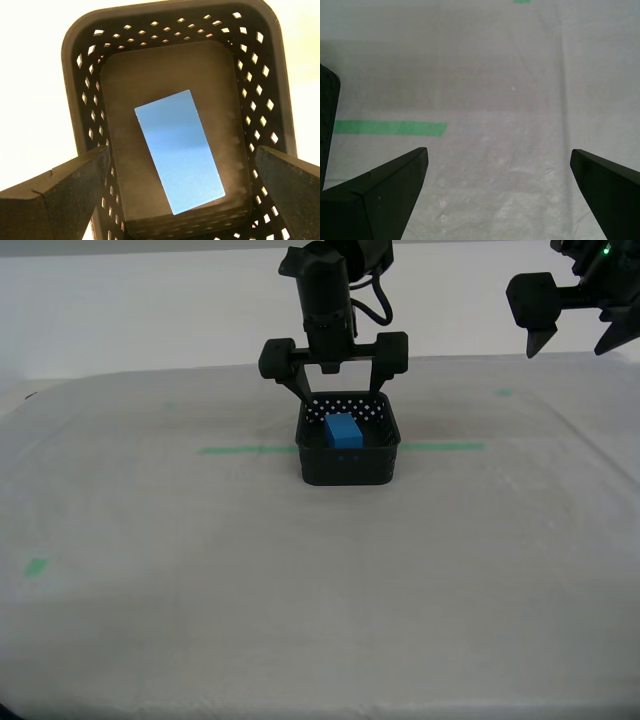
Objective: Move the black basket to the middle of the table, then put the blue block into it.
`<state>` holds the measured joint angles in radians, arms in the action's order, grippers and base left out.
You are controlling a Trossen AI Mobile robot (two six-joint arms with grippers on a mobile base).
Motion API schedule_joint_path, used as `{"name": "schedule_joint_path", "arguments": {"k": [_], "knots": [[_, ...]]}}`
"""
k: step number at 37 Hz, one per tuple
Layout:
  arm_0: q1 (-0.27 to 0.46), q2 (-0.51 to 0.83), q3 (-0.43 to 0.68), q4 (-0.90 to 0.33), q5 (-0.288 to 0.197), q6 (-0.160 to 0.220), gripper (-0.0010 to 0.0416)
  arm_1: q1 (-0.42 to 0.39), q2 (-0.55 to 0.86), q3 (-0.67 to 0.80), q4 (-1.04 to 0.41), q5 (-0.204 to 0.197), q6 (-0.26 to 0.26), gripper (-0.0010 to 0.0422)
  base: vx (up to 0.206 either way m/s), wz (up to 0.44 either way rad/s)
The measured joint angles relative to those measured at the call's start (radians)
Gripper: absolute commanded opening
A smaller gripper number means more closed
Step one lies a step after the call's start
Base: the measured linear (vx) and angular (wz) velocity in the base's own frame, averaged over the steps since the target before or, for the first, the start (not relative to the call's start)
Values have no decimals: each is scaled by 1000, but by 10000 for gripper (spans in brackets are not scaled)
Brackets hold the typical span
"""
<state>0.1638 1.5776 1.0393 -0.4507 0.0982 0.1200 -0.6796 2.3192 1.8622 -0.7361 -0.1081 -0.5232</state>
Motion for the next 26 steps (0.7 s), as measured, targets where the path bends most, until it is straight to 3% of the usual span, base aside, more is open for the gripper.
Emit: {"name": "schedule_joint_path", "arguments": {"k": [8, 15, 26], "knots": [[0, 0, 0, 0, 0, 0, 399, 1, 0, 0, 0, 2, 45, 403, 0, 0], [-1, 0, 0, 0, 0, 0, 398, 6, -1, 0, 0, 32, 59, 403, 0, 0], [0, 0, 0, 1, 0, 0, 399, 15, -24, 0, -8, 35, 85, 403, 0, 0]]}}
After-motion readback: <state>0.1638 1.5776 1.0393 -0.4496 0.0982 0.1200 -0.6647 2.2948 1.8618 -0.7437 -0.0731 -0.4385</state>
